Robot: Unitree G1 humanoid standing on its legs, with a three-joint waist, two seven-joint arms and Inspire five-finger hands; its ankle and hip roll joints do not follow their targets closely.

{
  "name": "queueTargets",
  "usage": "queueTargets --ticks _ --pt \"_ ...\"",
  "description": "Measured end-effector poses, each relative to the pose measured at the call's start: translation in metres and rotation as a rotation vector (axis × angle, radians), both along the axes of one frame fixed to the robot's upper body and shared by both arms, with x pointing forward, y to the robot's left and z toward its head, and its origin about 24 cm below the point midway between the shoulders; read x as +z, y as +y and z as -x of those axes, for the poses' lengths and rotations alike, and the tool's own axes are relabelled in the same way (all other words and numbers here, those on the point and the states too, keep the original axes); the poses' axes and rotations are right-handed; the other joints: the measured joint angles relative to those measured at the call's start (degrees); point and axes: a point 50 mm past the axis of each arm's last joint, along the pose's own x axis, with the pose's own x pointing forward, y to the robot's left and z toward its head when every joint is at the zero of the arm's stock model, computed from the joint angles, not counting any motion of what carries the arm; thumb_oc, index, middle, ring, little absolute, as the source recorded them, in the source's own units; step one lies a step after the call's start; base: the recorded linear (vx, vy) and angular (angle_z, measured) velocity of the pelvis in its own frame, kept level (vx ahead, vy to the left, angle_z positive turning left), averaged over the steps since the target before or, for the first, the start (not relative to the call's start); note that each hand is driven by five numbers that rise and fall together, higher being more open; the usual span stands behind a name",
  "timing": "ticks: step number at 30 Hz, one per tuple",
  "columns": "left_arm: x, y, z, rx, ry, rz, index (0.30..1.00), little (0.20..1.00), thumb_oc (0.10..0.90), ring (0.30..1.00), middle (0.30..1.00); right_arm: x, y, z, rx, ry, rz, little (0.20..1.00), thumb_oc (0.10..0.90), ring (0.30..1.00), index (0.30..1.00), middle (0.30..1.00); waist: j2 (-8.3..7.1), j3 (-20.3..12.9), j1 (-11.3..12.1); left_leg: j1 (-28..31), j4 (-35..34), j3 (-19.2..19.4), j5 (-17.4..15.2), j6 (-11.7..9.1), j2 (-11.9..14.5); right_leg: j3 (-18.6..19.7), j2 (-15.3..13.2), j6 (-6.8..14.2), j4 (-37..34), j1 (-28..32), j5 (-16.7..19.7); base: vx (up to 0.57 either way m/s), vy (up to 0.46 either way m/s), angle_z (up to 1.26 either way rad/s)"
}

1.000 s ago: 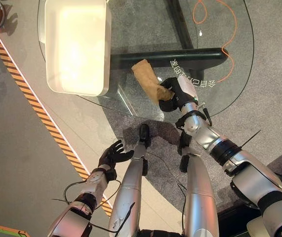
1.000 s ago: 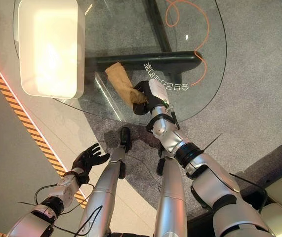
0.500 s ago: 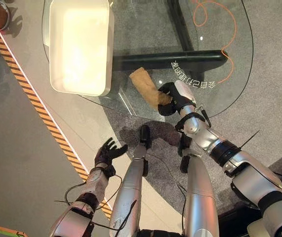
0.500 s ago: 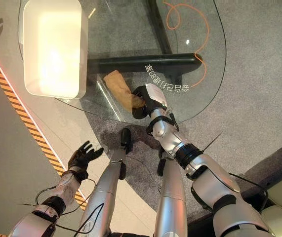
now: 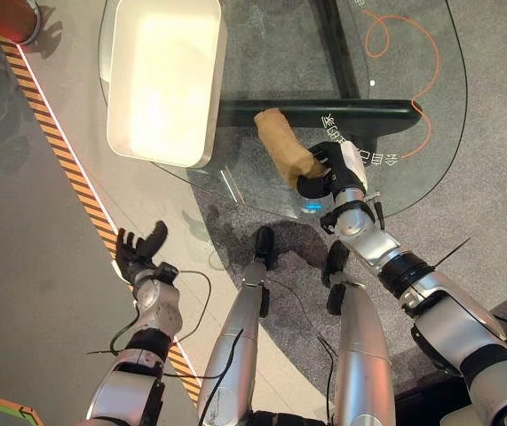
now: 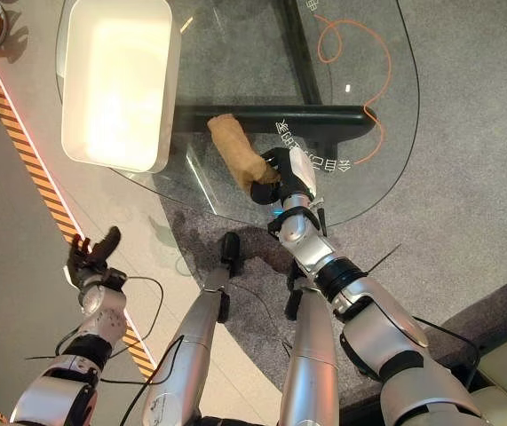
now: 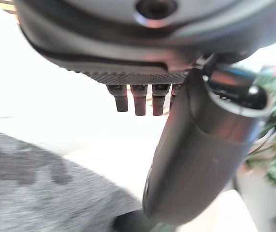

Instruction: Wipe the table with a cloth and put it in the basket.

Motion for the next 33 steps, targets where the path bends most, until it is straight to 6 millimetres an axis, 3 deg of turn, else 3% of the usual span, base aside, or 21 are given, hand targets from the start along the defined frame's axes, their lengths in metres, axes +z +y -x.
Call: queueTargets --ticks 7,12,20,27,33 --pt "0.029 0.003 -0.001 0.134 -0.094 -0.056 0.9 0.9 0.8 0.9 0.9 0.016 -0.017 0.008 -0.045 -0.107 -0.077 0.2 0.1 0.3 0.3 0.3 -0.13 0.1 -0.1 0.0 0.0 0.0 -0.1 0.1 0.1 0.1 0.4 -0.2 -0.6 0.4 0.5 0.0 -0.001 -0.02" --pt "0.059 0.001 0.004 0.165 -0.243 -0.124 0.9 0.9 0.8 0.9 0.9 0.014 -0.022 0.019 -0.029 -0.148 -0.06 0.2 0.1 0.3 0.3 0.3 -0.58 0.2 -0.3 0.3 1.0 0.1 -0.8 0.3 0.2 0.2 0.5 -0.2 -0.8 1.2 0.5 0.0 0.0 0.0" --pt "0.117 -0.022 0.015 -0.027 -0.604 -0.245 0.9 0.9 0.8 0.9 0.9 0.016 -0.018 0.036 0.008 -0.235 -0.076 0.2 0.1 0.3 0.3 0.3 -1.11 0.3 -0.4 0.3 1.9 0.1 -1.4 0.5 0.3 0.5 0.8 0.5 -1.8 1.9 0.8 0.0 -0.008 -0.01" --pt "0.137 -0.048 0.016 -0.233 -0.714 -0.292 0.9 0.9 0.8 0.9 0.9 0.031 -0.012 0.046 0.05 -0.335 -0.093 0.2 0.1 0.3 0.3 0.3 -2.05 0.4 -1.9 0.1 1.7 0.1 -1.3 0.8 0.3 0.4 0.8 0.8 -2.4 1.9 0.9 0.0 -0.004 0.0" --pt "0.129 -0.06 0.014 -0.441 -0.756 -0.222 0.9 0.9 0.8 0.9 0.9 0.034 -0.014 0.054 0.057 -0.383 -0.104 0.2 0.1 0.3 0.3 0.3 -2.14 0.4 -3.1 0.1 1.7 0.3 -1.8 0.9 0.2 0.3 0.8 0.7 -2.7 2.2 1.0 0.0 0.003 -0.01"
